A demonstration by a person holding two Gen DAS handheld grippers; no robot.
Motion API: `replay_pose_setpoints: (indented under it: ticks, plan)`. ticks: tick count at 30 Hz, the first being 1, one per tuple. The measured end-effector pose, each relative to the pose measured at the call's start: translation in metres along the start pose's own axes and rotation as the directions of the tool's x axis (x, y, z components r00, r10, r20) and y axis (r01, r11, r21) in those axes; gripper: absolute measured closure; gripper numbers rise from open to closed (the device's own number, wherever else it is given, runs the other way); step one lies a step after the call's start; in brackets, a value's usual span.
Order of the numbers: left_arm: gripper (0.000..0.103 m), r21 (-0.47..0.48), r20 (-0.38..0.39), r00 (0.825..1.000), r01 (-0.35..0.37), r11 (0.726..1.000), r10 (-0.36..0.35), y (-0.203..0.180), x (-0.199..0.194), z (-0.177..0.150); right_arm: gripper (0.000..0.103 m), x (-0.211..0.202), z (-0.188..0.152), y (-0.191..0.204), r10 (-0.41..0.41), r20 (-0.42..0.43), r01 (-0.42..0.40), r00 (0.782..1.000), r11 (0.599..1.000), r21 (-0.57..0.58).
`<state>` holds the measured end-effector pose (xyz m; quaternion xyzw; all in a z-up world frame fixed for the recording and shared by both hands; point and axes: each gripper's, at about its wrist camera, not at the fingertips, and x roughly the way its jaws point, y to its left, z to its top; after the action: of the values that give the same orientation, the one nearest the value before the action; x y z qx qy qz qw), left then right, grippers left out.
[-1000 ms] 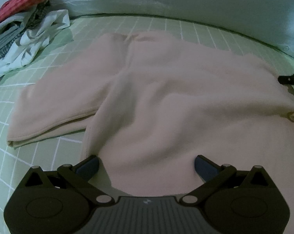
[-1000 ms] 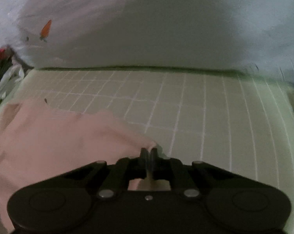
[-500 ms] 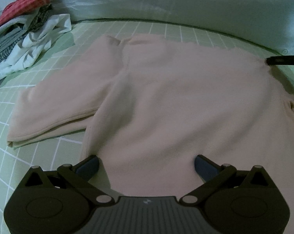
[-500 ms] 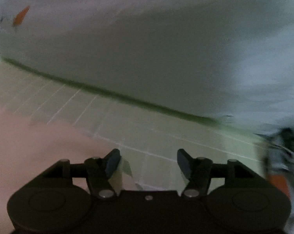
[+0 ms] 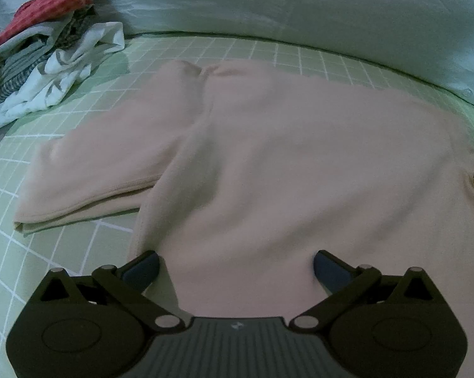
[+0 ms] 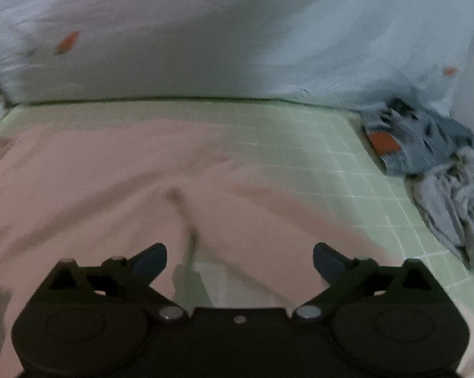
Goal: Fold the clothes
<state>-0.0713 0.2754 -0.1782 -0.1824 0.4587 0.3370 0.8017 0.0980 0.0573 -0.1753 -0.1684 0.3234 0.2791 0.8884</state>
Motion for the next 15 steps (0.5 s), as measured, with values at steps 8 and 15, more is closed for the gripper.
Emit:
replay_pose_setpoints:
  ticks: [8,15]
  plan:
    - [0.0,-0.124,0.027,0.998,0.066,0.99,-0.064,0.048,-0.034,-0.027,0.0,-0.025,-0.03,0.04,0.119,-0.023,-0.12,0.993,0.989,-0.084]
    - [0.0,-0.307,0.053,0.999,0.004,0.952,0.013,0.132,-0.06,-0.058,0.0,-0.036,-0.061,0.051,0.113,-0.036,-0.109,0.993,0.991,0.079]
